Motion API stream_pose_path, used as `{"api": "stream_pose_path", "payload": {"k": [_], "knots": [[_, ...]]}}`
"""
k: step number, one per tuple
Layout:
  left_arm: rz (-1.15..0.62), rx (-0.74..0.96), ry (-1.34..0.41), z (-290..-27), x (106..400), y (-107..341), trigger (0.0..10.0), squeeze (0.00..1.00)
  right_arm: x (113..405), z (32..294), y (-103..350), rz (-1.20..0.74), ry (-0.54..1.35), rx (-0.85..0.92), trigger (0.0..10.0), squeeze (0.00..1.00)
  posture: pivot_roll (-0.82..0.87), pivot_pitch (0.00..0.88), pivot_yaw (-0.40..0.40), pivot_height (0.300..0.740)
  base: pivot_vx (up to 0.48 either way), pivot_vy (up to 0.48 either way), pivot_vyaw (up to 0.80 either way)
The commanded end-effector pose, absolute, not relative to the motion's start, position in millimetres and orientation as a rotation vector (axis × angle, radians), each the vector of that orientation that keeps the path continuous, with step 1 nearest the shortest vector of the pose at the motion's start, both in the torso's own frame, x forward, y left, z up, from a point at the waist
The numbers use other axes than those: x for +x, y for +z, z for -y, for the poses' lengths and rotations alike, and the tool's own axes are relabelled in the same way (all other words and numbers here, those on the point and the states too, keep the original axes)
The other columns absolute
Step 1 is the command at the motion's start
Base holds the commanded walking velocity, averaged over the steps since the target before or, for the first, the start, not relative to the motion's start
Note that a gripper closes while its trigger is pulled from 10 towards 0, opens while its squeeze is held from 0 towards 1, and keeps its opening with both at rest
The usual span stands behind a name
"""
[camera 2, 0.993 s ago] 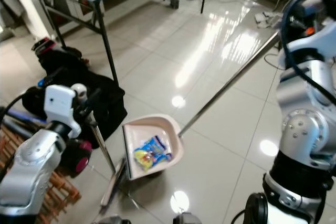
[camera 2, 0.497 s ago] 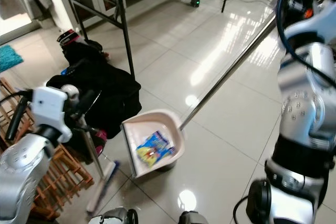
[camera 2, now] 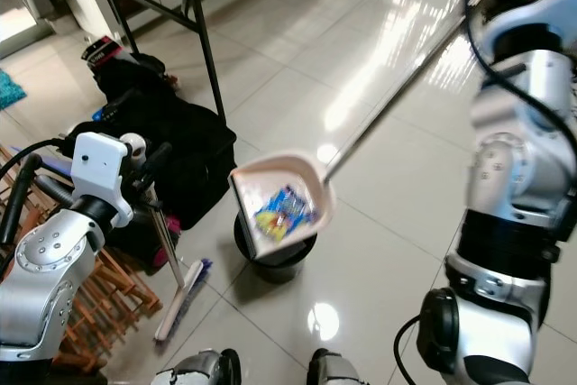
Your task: Sweep floor
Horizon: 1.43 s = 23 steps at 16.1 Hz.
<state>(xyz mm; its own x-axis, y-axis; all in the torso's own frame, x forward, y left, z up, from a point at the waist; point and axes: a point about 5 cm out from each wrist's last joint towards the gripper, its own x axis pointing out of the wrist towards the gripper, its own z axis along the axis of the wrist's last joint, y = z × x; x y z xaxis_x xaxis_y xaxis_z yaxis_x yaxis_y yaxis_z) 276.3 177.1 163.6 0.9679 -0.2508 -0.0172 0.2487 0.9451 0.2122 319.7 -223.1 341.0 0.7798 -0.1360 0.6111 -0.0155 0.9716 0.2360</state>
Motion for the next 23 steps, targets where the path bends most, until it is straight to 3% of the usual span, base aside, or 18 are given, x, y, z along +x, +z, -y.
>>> {"api": "stream_pose_path", "payload": {"k": [1,6,7,12,23], "knots": [[0.012,0.223,-0.244,-181.3,274.9,162.1,10.0,0.0,313.0,214.5,358.8,0.782,-0.022,0.216,10.0,0.0,0.02,0.205,0.038,0.74,0.0,0.0,0.0],[-0.002,0.216,-0.222,-184.2,267.1,153.9,10.0,0.0,307.2,172.5,361.3,0.904,0.178,0.107,10.0,0.0,0.02,0.184,0.007,0.74,0.0,0.0,0.0],[-0.005,0.216,-0.214,-186.3,264.1,152.4,10.0,0.0,299.8,151.8,355.7,0.941,0.268,0.052,10.0,0.0,0.02,0.177,0.006,0.74,0.0,0.0,0.0],[-0.003,0.222,-0.208,-186.9,263.8,150.9,10.0,0.0,279.0,109.0,335.8,1.04,0.449,-0.071,10.0,0.0,0.03,0.158,0.004,0.74,0.0,0.0,0.0],[0.016,0.241,-0.196,-189.1,265.7,153.2,10.0,0.0,250.2,50.7,305.2,1.272,0.66,-0.259,10.0,0.0,0.04,0.164,0.005,0.74,0.0,0.0,0.0]]}}
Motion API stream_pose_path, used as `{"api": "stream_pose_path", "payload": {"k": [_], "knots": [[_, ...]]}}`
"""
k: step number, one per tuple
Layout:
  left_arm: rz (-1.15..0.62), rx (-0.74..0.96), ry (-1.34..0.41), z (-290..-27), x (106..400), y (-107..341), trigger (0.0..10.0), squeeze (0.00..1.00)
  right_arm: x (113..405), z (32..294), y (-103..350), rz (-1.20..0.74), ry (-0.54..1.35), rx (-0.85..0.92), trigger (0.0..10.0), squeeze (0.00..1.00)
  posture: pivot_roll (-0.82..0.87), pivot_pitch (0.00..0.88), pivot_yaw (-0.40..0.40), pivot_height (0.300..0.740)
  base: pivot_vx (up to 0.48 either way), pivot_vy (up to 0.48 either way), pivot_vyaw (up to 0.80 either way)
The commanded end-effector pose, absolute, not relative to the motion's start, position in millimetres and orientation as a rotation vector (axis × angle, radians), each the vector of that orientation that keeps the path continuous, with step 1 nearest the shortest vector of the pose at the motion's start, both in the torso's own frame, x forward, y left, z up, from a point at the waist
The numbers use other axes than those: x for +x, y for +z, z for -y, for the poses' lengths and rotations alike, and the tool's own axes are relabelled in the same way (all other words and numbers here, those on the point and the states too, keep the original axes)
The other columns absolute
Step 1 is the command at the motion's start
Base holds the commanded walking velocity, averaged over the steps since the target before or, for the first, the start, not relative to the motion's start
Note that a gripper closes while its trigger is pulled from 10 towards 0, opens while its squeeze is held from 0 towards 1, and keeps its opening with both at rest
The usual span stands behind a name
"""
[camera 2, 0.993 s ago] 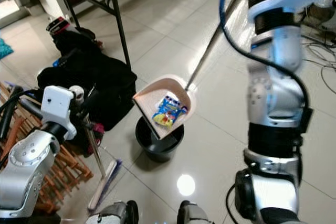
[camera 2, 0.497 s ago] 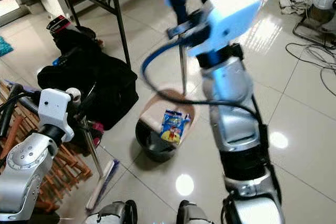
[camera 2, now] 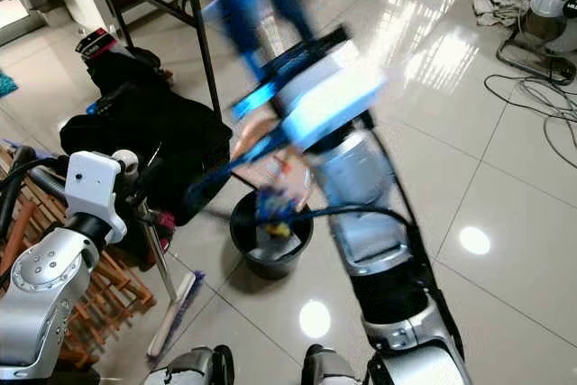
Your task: Sweep floor
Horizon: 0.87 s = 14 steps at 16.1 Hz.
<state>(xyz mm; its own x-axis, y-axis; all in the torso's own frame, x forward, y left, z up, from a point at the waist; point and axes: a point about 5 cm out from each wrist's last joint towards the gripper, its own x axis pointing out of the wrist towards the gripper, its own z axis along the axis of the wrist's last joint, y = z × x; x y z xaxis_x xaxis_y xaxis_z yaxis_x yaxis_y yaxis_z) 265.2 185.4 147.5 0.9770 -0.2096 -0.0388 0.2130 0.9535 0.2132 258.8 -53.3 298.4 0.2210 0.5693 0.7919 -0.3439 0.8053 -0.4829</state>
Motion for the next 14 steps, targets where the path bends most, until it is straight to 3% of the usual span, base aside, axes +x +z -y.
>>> {"api": "stream_pose_path", "payload": {"k": [1,5,6,9,11,12,13,14], "knots": [[0.016,0.242,-0.194,-189.4,266.1,153.3,10.0,0.0,247.5,44.6,301.5,1.295,0.692,-0.306,10.0,0.0,0.04,0.165,0.005,0.74,0.0,0.0,0.0],[0.015,0.241,-0.191,-188.7,266.2,152.5,10.0,0.0,244.6,35.2,292.3,1.352,0.724,-0.453,10.0,0.0,0.04,0.164,0.003,0.74,0.0,0.0,0.0],[0.003,0.223,-0.195,-187.1,265.5,149.7,10.0,0.0,254.7,45.1,297.5,1.312,0.62,-0.494,10.0,0.0,0.03,0.158,-0.001,0.74,0.0,0.0,0.0],[-0.036,0.212,-0.208,-182.3,265.4,139.8,10.0,0.0,288.3,103.9,298.5,1.044,0.34,-0.489,10.0,0.0,0.01,0.144,0.004,0.74,0.0,0.0,0.0],[-0.043,0.191,-0.216,-180.4,265.9,137.6,10.0,0.0,291.8,127.1,296.4,0.99,0.248,-0.509,10.0,0.0,0.01,0.141,0.009,0.74,0.0,0.0,0.0],[-0.061,0.164,-0.228,-177.7,267.1,133.8,10.0,0.0,291.0,156.7,293.3,0.92,0.132,-0.574,10.0,0.0,-0.01,0.138,0.012,0.74,0.0,0.0,0.0],[-0.063,0.161,-0.231,-177.1,267.4,133.2,10.0,0.0,290.1,161.6,292.8,0.907,0.114,-0.589,10.0,0.0,-0.01,0.138,0.012,0.74,0.0,0.0,0.0],[-0.068,0.159,-0.249,-175.3,267.7,130.3,10.0,0.0,286.9,189.1,284.2,0.799,0.004,-0.598,10.0,0.0,-0.01,0.137,0.012,0.74,0.0,0.0,0.0]]}}
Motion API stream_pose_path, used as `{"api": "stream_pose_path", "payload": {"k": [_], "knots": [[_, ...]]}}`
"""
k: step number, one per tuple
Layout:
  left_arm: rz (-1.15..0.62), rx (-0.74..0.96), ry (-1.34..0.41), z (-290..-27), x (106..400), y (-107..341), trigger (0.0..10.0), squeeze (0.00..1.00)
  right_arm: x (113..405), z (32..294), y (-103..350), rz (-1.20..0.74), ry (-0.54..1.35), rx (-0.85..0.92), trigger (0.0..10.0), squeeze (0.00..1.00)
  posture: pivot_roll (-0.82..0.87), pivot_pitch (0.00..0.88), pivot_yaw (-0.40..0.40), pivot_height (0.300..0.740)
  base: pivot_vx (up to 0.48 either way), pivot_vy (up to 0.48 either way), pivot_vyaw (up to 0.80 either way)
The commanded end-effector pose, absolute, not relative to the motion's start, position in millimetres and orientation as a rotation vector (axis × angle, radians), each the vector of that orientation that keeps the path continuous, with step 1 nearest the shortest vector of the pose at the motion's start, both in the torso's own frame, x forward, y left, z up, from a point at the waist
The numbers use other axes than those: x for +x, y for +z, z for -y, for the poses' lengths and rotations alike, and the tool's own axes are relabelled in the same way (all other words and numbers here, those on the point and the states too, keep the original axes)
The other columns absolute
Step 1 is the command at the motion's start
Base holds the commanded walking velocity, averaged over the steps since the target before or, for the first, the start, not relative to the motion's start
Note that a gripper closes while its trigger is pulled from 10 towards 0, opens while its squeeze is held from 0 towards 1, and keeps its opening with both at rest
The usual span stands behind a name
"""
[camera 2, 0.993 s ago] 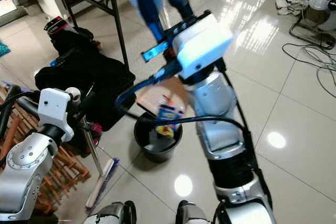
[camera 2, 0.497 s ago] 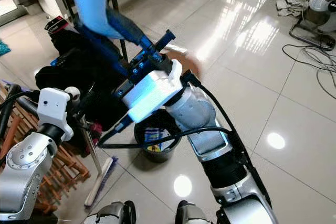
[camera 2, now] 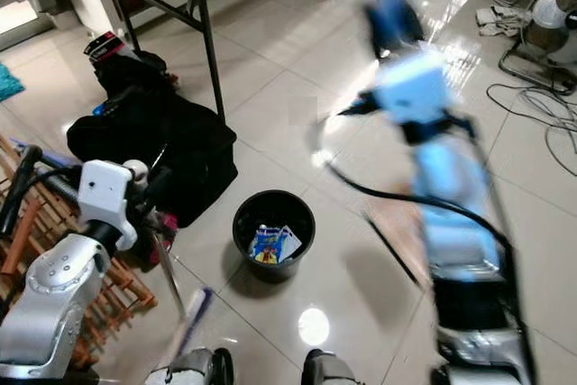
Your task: Sweep floor
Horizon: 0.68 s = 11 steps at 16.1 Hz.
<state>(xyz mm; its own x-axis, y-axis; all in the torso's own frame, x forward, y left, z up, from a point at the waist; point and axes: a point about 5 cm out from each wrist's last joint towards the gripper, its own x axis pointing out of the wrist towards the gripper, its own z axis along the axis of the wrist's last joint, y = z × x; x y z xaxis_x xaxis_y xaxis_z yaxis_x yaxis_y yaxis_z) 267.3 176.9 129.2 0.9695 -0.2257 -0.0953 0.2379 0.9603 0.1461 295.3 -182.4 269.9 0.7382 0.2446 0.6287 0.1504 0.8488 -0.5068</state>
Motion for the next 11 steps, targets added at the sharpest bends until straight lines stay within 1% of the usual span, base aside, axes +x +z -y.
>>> {"api": "stream_pose_path", "payload": {"k": [1,2,3,4,5,8,11], "knots": [[-0.07,0.16,-0.252,-175.0,267.6,129.3,10.0,0.0,285.9,196.6,281.6,0.773,-0.034,-0.577,10.0,0.0,-0.01,0.138,0.012,0.74,0.0,0.0,0.0],[-0.079,0.168,-0.261,-173.5,266.8,126.2,10.0,0.0,290.0,216.0,264.2,0.625,-0.162,-0.498,10.0,0.0,-0.01,0.137,0.01,0.74,0.0,0.0,0.0],[-0.081,0.178,-0.269,-172.6,266.2,124.9,10.0,0.0,290.1,219.8,256.6,0.589,-0.18,-0.457,10.0,0.0,-0.01,0.137,0.01,0.74,0.0,0.0,0.0],[-0.087,0.19,-0.278,-171.0,265.2,122.8,10.0,0.0,287.3,226.0,245.8,0.552,-0.215,-0.356,10.0,0.0,-0.01,0.139,0.014,0.74,0.0,0.0,0.0],[-0.09,0.188,-0.284,-168.9,264.3,121.2,10.0,0.0,282.1,229.8,235.7,0.525,-0.233,-0.286,10.0,0.0,0.0,0.14,0.017,0.74,0.0,-0.382,0.0],[-0.092,0.199,-0.299,-166.6,261.8,120.3,10.0,0.0,278.5,222.5,219.9,0.471,-0.179,-0.23,10.0,0.0,0.0,0.143,0.019,0.74,0.0,-0.48,0.0],[-0.093,0.2,-0.289,-168.9,261.3,120.6,10.0,0.0,279.8,215.9,208.3,0.427,-0.155,-0.229,10.0,0.0,0.0,0.145,0.014,0.74,0.0,-0.48,0.0]]}}
